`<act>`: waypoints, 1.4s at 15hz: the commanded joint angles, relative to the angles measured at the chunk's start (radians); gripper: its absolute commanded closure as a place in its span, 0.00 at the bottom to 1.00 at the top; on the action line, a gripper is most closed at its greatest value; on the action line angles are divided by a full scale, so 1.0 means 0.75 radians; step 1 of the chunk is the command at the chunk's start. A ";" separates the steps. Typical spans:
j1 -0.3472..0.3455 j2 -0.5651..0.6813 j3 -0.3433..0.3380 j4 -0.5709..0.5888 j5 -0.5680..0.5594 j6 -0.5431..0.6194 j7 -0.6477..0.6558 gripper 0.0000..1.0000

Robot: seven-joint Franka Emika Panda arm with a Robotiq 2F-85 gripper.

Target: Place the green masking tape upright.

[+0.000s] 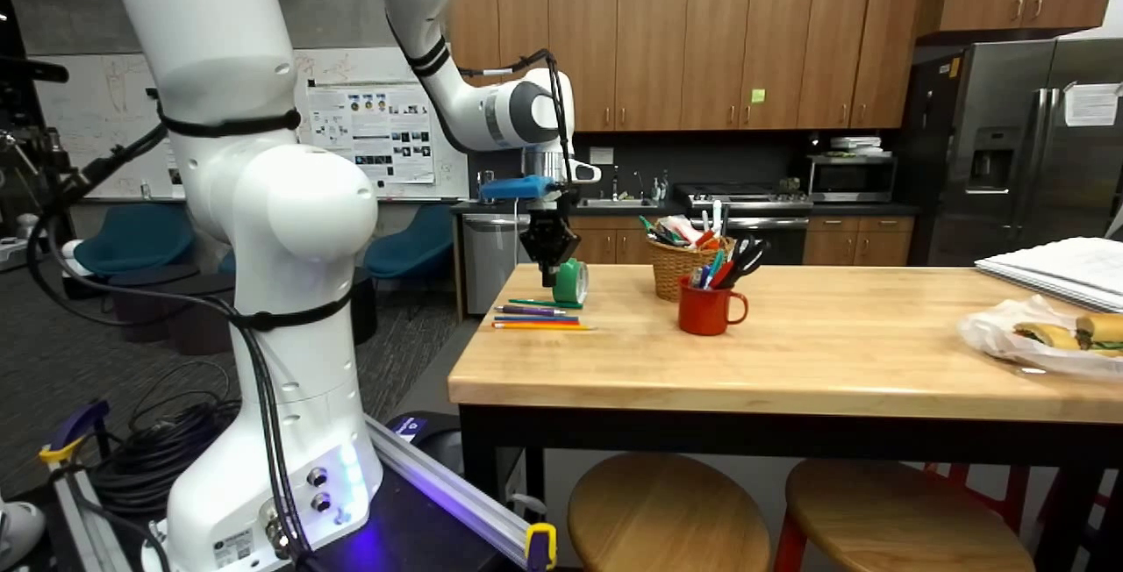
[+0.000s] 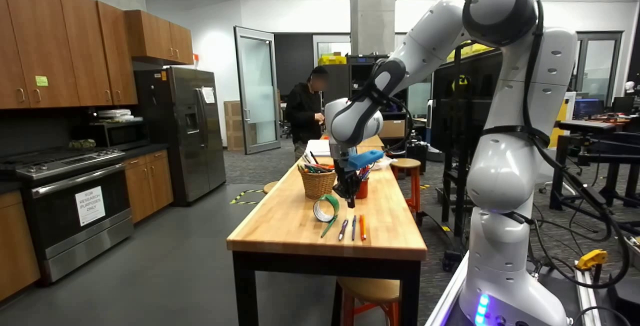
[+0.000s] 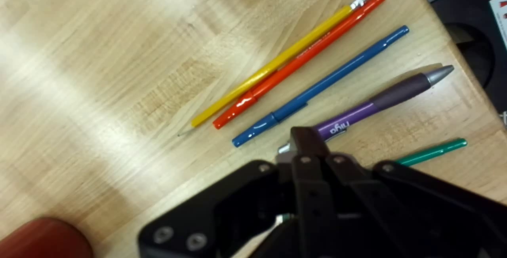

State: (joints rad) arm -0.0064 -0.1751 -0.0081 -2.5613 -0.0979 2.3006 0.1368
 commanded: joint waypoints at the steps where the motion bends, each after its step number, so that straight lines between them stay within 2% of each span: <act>1: 0.008 0.058 -0.011 0.010 0.104 0.024 -0.128 1.00; 21: 0.036 0.223 0.033 0.184 0.115 0.143 -0.315 1.00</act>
State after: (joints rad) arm 0.0154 -0.0264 0.0105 -2.4490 -0.0170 2.3942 -0.0723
